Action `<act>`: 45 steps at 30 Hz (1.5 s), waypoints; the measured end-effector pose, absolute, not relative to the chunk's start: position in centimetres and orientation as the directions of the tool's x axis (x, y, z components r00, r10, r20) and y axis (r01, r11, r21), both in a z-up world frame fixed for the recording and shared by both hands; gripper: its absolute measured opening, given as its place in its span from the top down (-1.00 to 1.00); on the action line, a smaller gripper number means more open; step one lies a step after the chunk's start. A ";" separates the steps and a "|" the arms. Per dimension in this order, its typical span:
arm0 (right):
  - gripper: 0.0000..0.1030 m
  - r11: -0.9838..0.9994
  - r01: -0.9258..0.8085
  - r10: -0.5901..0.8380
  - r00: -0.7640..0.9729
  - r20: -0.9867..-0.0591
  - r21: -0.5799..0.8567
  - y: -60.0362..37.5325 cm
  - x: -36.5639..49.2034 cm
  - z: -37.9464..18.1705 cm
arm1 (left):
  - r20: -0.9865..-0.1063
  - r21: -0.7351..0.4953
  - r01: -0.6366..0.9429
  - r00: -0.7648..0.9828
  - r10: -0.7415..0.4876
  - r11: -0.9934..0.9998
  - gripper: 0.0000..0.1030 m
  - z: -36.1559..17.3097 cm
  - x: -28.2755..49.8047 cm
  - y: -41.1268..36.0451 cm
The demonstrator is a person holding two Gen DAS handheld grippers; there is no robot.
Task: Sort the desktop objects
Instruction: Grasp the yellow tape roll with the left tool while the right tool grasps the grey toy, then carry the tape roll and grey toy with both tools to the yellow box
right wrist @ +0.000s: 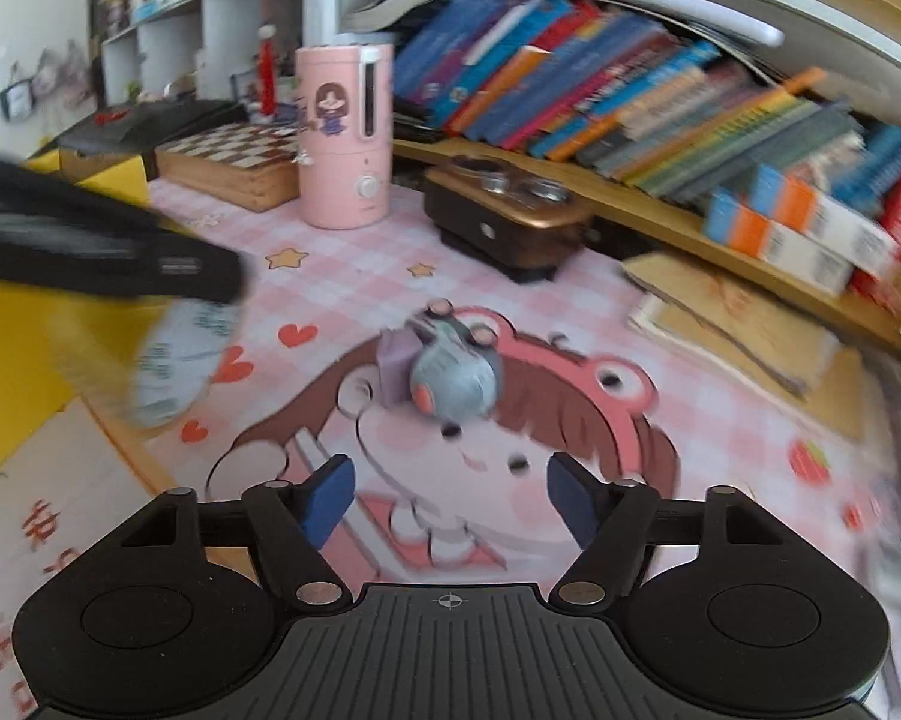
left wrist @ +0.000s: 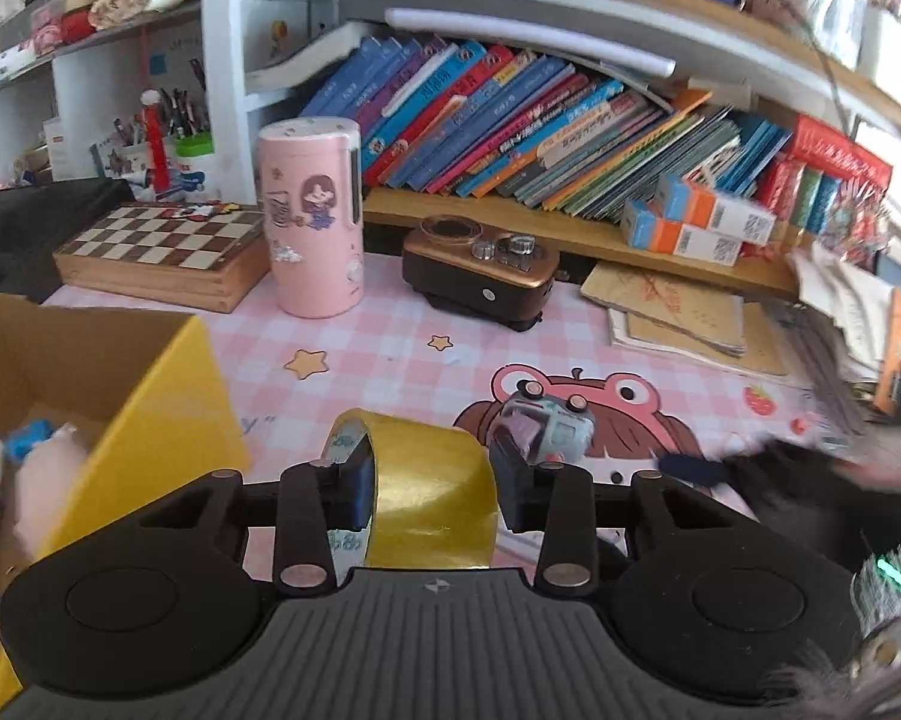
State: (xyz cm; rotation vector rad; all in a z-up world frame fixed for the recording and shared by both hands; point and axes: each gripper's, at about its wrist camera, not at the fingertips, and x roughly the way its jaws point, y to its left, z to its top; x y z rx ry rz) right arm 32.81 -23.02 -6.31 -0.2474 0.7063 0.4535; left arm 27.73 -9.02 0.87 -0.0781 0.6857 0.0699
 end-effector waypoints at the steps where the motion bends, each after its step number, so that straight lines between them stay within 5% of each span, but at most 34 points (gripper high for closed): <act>1: -0.55 0.866 -0.495 0.323 0.669 -0.669 -0.076 -22.6 33.4 -6.5 | -0.631 -0.054 -0.090 0.775 0.035 0.994 0.30 1.2 27.0 -8.8; 14: -0.59 0.823 -0.564 0.378 0.633 -0.676 -0.068 -19.4 38.5 -8.4 | -0.636 -0.070 -0.109 0.771 0.040 0.992 0.30 2.1 21.7 -6.9; 17: -0.30 0.833 -0.551 0.371 0.622 -0.690 -0.048 -19.4 38.7 -8.5 | -0.627 -0.070 -0.098 0.779 0.033 0.993 0.30 2.4 21.4 -7.0; 19: 0.10 0.841 -0.538 0.358 0.621 -0.698 -0.047 -19.5 38.7 -8.5 | -0.622 -0.074 -0.091 0.783 0.026 0.993 0.30 2.6 21.2 -7.2; 45: 0.16 0.890 -0.439 0.405 0.642 -0.651 0.120 -24.8 27.4 -1.9 | -0.566 -0.119 -0.030 0.823 -0.043 0.992 0.30 4.8 15.5 -7.1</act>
